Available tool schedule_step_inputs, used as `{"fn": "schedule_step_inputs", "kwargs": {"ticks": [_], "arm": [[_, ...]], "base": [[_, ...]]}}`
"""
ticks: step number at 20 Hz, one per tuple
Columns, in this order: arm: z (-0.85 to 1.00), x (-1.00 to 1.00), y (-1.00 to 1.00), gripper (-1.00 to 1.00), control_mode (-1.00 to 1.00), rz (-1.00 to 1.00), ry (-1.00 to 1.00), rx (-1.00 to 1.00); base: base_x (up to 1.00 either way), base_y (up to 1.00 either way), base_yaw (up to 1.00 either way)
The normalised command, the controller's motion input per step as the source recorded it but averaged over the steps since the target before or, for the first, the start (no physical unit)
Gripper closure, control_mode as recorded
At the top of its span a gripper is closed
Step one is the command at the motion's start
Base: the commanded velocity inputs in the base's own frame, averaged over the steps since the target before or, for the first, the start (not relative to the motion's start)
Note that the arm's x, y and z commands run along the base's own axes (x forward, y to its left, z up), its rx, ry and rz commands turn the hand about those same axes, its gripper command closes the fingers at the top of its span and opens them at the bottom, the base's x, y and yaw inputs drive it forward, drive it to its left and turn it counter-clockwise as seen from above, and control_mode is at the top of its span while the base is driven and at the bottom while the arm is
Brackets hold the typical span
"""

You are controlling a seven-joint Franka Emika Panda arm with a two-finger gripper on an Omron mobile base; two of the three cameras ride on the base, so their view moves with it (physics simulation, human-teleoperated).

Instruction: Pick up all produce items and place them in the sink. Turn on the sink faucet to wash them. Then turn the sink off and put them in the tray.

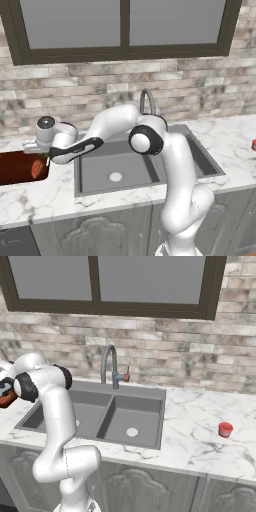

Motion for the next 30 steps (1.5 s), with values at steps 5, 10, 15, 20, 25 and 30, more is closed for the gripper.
{"fn": "schedule_step_inputs", "kwargs": {"ticks": [5, 10, 15, 20, 25, 30], "arm": [[-0.13, 0.14, 0.11, 1.00, -1.00, 0.00, 0.02, 0.00], [-0.14, 0.14, 0.10, 1.00, -1.00, 0.00, 0.03, 0.00], [-0.19, 0.11, 0.10, 1.00, -1.00, 0.00, 0.02, 0.00], [-0.16, 0.03, 0.13, 1.00, -1.00, 0.00, 0.00, 0.00], [-0.09, 0.04, 0.14, -1.00, -1.00, 0.00, 0.00, 0.00], [0.04, 0.02, 0.07, -1.00, -1.00, 0.00, 0.00, 0.00]], "base": [[0.00, 0.00, 0.00], [0.00, 0.00, 0.00], [0.00, 0.00, 0.00], [0.00, 0.00, 0.00], [0.00, 0.00, 0.00], [0.00, 0.00, 0.00]]}}
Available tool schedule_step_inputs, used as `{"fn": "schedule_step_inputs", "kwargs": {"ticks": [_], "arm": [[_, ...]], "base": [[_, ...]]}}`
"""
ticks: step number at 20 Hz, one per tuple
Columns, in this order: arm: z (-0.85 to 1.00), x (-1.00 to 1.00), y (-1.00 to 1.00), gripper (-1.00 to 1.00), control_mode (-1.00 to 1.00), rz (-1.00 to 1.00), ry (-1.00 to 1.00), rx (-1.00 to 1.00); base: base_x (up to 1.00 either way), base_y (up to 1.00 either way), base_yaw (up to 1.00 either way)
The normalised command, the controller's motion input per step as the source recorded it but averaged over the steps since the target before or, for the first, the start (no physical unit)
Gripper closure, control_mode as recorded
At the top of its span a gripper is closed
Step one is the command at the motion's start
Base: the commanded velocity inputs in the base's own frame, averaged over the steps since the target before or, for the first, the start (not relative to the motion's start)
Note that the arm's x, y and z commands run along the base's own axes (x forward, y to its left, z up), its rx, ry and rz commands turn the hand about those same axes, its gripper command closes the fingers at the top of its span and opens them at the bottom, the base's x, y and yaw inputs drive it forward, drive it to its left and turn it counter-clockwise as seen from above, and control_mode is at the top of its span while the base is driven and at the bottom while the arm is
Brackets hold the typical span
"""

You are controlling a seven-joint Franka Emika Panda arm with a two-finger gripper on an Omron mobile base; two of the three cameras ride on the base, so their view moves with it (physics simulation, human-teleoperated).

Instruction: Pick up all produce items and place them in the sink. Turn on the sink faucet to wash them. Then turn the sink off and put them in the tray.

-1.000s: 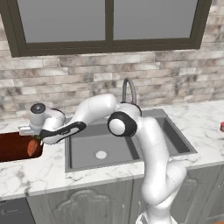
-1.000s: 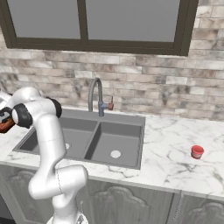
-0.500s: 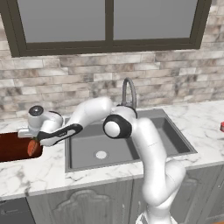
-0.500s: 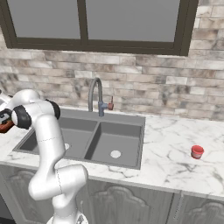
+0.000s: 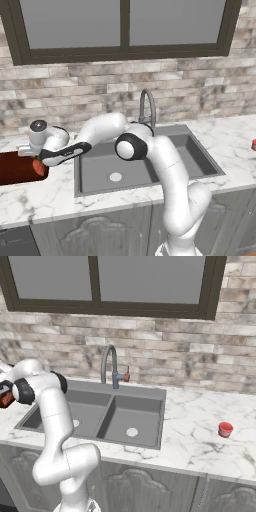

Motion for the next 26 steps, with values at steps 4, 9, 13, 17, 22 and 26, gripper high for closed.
{"fn": "schedule_step_inputs", "kwargs": {"ticks": [4, 9, 13, 17, 22, 26], "arm": [[0.20, 0.00, 0.19, -1.00, -1.00, 0.00, -0.02, 0.00], [0.32, 0.00, 0.09, -1.00, -1.00, 0.00, -0.01, 0.00], [0.33, -0.04, 0.01, -1.00, -1.00, 0.00, -0.02, 0.00], [0.37, -0.15, 0.00, -1.00, -1.00, 0.00, -0.03, 0.00], [0.34, -0.36, 0.00, -1.00, -1.00, 0.00, -0.03, 0.00], [0.29, -0.55, 0.00, -1.00, -1.00, 0.00, -0.03, 0.00]], "base": [[0.00, 0.00, 0.00], [0.00, 0.00, 0.00], [0.00, 0.00, 0.00], [0.00, 0.00, 0.00], [0.00, 0.00, 0.00], [0.00, 0.00, 0.00]]}}
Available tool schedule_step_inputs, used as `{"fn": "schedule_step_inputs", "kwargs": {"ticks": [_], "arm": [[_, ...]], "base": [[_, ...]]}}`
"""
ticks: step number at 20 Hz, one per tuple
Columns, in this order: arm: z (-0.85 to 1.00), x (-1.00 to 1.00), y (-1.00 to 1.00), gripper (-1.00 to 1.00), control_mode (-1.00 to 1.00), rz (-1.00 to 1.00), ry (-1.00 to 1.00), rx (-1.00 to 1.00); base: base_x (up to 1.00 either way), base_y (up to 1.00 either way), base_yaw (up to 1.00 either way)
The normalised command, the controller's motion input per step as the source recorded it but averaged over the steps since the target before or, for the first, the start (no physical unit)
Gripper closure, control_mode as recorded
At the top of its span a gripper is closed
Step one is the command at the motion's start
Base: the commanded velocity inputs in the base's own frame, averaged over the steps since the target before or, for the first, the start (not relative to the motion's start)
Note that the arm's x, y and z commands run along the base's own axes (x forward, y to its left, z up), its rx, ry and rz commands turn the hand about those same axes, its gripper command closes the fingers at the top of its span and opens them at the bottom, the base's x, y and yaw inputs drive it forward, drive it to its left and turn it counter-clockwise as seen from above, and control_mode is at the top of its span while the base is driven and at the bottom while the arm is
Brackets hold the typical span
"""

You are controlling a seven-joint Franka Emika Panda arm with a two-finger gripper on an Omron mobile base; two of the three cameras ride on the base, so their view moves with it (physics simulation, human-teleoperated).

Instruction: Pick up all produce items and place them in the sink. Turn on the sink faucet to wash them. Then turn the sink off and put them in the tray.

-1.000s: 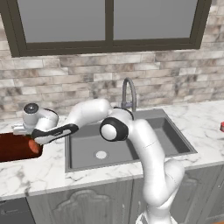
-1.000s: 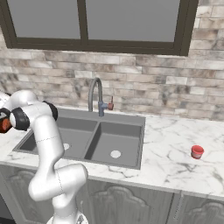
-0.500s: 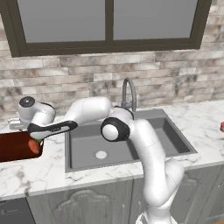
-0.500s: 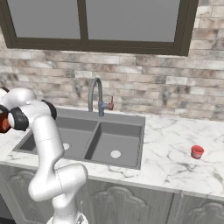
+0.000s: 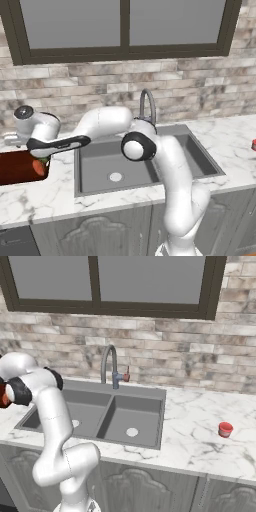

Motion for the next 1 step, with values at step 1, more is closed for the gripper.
{"fn": "schedule_step_inputs", "kwargs": {"ticks": [1], "arm": [[0.16, -0.49, 0.00, -1.00, -1.00, 0.00, -0.03, 0.00]], "base": [[0.00, 0.00, 0.00]]}}
